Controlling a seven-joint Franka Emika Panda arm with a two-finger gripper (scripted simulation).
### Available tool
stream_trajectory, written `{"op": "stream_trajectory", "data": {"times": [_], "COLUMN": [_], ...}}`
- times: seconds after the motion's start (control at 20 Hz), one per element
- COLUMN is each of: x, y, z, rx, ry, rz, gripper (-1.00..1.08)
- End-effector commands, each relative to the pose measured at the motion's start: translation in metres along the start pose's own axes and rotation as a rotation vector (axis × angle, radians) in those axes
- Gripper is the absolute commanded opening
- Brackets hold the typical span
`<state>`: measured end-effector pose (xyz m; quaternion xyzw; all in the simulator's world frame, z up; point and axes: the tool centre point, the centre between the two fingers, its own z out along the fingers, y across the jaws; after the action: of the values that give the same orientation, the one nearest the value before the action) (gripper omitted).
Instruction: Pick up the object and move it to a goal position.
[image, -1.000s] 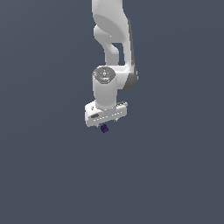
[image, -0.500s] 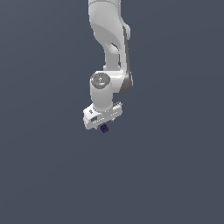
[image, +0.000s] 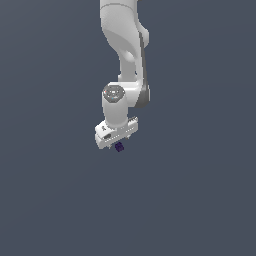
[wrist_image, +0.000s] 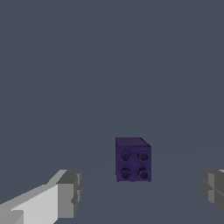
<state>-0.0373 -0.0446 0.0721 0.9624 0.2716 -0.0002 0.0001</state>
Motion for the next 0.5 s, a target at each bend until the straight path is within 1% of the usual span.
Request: {"op": "stream_trajectory", "data": {"times": [0.0, 0.45], "x": [0.000, -0.001], "y": [0.000, -0.001], "z": [0.003, 0.040], "rx": [0.000, 0.000], "ry": [0.000, 0.000], "rz": [0.000, -0.003], "gripper": [1.00, 1.00]}}
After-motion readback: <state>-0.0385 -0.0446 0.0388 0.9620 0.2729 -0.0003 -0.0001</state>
